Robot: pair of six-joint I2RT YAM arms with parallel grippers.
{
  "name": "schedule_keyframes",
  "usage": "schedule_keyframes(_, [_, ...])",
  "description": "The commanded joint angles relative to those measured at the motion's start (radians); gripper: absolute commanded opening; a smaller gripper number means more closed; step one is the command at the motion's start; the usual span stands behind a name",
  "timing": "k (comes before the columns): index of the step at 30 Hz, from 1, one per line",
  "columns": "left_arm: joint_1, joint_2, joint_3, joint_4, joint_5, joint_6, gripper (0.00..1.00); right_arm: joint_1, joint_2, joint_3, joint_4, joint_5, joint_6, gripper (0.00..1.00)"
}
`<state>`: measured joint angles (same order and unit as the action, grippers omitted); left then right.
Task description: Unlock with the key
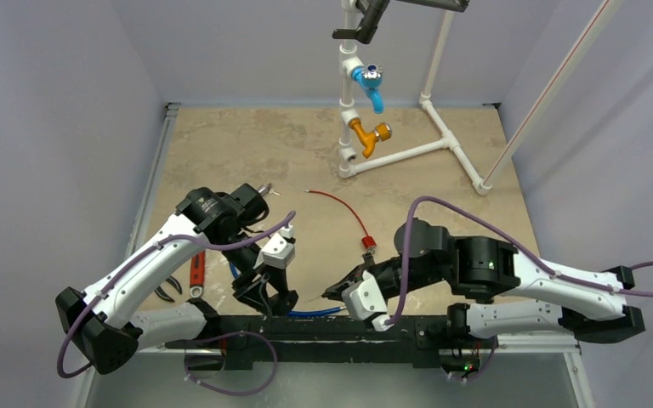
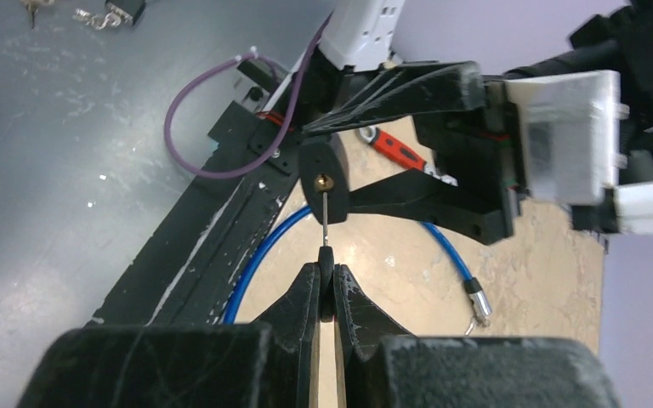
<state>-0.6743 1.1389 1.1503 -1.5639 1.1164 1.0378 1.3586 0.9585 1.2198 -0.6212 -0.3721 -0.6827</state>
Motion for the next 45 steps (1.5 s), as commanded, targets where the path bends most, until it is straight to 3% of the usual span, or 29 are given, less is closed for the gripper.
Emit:
schedule_keyframes(1, [0.007,-0.001,0.006,-0.13,0.102,-0.019,0.0,0.057,0.015,0.001,-0.014,0.113,-0.047,0.0])
schedule_keyframes(19, [0.015,-0.017,-0.012,-0.118,0.084,-0.011,0.0,0.093,0.139,-0.005,0.076,0.192,-0.011,0.0])
schedule_keyframes(45, [0.014,-0.023,-0.009,-0.095,0.082,-0.052,0.0,0.111,0.142,0.023,0.084,0.195,0.011,0.0])
